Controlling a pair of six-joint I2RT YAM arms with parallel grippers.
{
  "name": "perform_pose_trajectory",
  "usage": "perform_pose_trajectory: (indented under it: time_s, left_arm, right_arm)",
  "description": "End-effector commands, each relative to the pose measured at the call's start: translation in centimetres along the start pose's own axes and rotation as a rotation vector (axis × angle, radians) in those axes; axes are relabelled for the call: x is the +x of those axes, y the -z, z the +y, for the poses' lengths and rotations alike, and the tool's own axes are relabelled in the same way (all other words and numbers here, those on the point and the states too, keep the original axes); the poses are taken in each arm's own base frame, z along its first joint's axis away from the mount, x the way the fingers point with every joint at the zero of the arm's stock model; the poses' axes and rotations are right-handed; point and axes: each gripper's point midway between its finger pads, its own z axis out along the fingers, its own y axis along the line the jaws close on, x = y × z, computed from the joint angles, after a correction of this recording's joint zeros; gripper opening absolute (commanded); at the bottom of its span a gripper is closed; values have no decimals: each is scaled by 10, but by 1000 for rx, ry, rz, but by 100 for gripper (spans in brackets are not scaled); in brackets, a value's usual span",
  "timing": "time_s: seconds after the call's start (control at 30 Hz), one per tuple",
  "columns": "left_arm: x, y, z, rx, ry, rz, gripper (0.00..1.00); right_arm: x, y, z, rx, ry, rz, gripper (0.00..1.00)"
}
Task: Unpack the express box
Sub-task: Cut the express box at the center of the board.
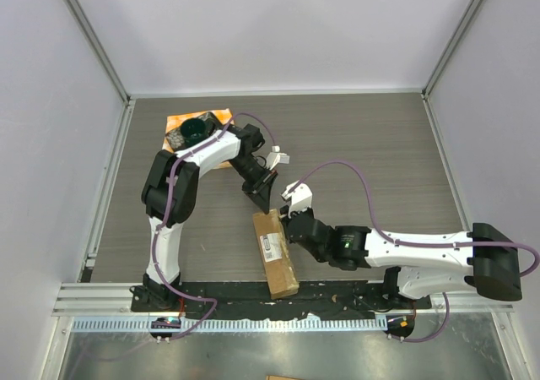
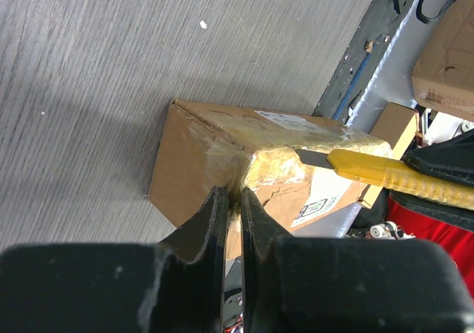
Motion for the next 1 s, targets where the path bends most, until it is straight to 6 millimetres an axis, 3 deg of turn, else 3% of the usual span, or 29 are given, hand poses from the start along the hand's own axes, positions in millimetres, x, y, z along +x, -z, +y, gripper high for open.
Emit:
perform_pose_trajectory:
  time_s: [0.0, 0.4, 0.6, 0.8, 0.97]
  left_arm:
    - [-3, 1, 89, -319, -96, 21, 0]
    - [-3, 4, 85, -316, -102, 16, 0]
    - [-10, 14, 70, -298, -111, -4, 2]
    - [-28, 31, 38, -238, -126, -78, 27]
    - [-32, 25, 35, -234, -139, -83, 39]
  right_arm:
    - [26, 5, -2, -4, 60, 95, 1]
    - [54, -3, -7, 25, 105, 163, 1]
    - [69, -7, -9, 58, 167, 230, 1]
    - [77, -10, -6, 53, 173, 247, 1]
    - [82, -12, -4, 44, 177, 257, 1]
